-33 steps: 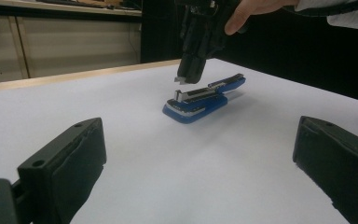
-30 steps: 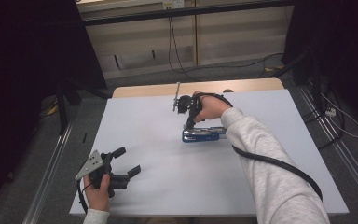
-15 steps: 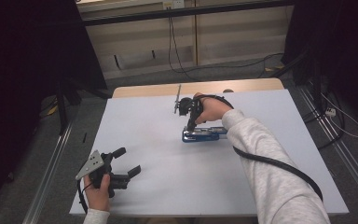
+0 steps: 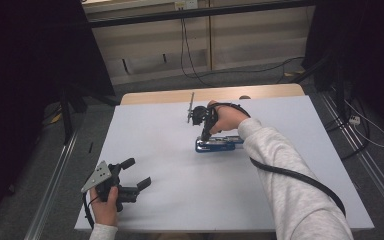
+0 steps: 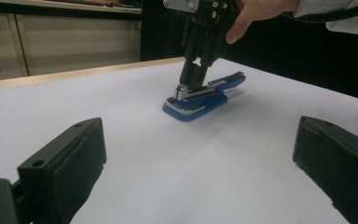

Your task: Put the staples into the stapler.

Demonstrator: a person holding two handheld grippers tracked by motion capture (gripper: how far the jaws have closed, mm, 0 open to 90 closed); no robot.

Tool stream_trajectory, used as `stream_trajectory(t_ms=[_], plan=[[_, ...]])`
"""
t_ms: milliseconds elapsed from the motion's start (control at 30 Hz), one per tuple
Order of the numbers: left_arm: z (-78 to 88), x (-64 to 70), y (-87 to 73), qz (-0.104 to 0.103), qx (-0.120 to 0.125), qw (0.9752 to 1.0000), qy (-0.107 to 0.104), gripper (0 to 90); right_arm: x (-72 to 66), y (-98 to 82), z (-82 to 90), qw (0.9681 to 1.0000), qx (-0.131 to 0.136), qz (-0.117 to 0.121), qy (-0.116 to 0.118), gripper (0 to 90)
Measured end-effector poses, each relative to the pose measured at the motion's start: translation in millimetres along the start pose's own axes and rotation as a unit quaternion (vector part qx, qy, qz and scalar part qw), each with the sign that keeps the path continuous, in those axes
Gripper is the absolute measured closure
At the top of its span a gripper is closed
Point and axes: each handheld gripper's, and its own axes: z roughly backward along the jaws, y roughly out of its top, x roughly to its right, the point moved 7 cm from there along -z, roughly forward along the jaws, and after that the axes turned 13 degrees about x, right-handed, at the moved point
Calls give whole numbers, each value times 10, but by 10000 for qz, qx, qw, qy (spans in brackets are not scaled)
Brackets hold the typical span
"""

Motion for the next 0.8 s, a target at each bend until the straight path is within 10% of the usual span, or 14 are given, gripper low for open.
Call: stream_trajectory(t_ms=[500,800], plan=[[-18,-5,-15,1,-51,10000,-20,26,9,-32,80,9988,394,-241,-155,615],[-137,16,-10,89,-150,9998,-51,25,10,-350,339,9877,1217,-883,-432,462]])
